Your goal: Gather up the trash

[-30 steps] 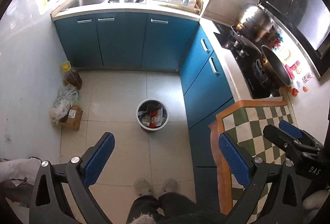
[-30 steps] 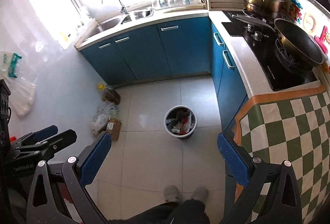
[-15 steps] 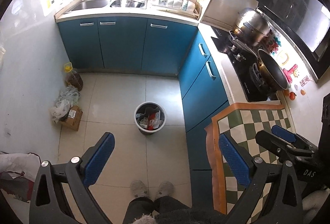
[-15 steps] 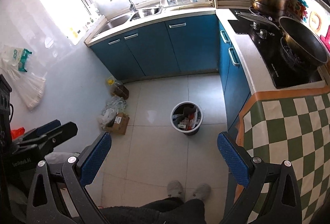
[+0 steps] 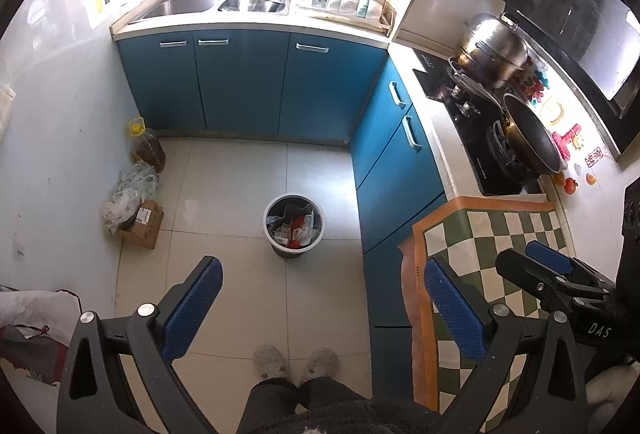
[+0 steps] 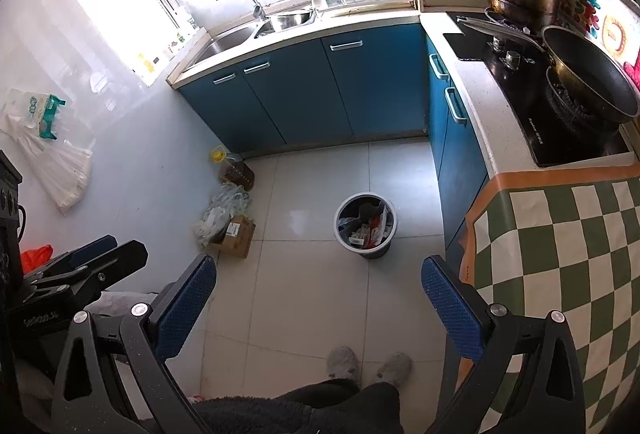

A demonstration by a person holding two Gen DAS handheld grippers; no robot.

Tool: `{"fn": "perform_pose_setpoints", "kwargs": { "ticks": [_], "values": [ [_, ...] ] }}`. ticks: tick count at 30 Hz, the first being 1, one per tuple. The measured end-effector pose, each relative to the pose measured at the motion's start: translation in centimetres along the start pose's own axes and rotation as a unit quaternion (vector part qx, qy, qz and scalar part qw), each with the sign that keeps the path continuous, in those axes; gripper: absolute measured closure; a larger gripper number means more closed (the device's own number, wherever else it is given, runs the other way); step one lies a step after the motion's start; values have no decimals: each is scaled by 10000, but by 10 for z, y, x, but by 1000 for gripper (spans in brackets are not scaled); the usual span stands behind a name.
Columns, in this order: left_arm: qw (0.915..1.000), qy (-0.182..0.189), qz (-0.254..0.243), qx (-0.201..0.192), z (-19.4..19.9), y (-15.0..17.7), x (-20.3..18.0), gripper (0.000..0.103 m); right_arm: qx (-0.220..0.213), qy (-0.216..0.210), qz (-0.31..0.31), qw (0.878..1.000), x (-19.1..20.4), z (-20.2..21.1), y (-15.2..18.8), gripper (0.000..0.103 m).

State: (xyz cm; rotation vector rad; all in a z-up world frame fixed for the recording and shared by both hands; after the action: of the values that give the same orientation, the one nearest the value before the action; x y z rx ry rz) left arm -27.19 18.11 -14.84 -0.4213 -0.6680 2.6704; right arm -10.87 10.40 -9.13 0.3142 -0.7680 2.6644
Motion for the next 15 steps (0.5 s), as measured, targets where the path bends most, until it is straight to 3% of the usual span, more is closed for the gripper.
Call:
{"fn": "perform_pose_setpoints", "kwargs": {
  "ticks": [15],
  "values": [
    [9999,-13,91,57,3,6,-1,0,67,-148,57,9999,1,-2,-1,0]
  ]
}}
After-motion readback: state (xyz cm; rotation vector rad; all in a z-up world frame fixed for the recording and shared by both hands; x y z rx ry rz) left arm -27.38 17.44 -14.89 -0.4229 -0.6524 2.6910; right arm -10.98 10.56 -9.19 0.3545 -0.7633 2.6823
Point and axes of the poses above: each gripper's, at about its wrist camera, not at the fingertips, and z roughly against the way its jaws point, x to its left, y to its underside, the point moved 3 cm from there along -z, roughly the way its jaws point, and after that the axes turned 2 degrees about -z, right-handed, at the moved point
